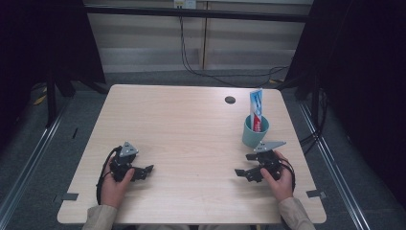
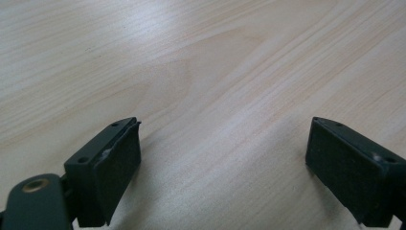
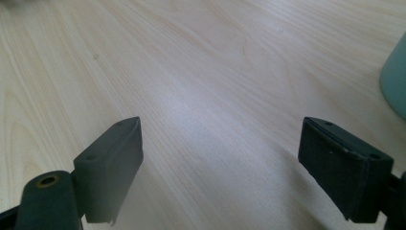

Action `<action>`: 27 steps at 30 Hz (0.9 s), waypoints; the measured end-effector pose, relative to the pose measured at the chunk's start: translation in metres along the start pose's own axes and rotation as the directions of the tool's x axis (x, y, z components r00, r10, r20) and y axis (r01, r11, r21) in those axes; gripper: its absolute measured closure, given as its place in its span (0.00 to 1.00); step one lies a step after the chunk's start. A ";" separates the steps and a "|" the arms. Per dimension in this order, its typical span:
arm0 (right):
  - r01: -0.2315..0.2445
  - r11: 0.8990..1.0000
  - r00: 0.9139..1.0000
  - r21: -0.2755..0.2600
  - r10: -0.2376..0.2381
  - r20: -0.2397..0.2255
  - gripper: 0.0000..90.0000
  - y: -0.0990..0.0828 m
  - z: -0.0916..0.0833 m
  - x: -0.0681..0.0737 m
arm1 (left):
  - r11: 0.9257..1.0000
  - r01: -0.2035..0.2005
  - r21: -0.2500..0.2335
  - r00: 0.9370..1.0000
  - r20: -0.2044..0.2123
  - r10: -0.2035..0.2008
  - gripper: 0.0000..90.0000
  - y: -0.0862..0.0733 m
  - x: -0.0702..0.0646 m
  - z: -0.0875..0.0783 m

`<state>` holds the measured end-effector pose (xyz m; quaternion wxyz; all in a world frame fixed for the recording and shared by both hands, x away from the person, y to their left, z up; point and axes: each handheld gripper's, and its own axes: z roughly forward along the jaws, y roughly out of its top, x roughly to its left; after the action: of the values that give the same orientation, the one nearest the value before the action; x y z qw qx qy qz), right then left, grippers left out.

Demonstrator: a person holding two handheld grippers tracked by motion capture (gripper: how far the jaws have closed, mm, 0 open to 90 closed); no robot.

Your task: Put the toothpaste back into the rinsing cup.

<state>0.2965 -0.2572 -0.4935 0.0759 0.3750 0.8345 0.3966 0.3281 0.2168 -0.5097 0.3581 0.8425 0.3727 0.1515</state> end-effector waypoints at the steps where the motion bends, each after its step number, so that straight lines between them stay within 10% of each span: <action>1: -0.002 1.000 1.000 0.004 0.002 -0.001 0.17 -0.001 0.001 0.000 | 1.000 0.000 0.000 1.000 0.000 0.000 0.13 0.000 0.000 0.000; 27: 0.081 0.997 0.995 0.020 -0.082 0.054 0.16 -0.018 0.007 0.007 | 1.000 0.001 -0.001 1.000 0.000 -0.001 0.13 0.000 0.000 0.000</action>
<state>0.2844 -0.2556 -0.5096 0.1115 0.3520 0.8501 0.3754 0.3280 0.2167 -0.5098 0.3586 0.8422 0.3731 0.1512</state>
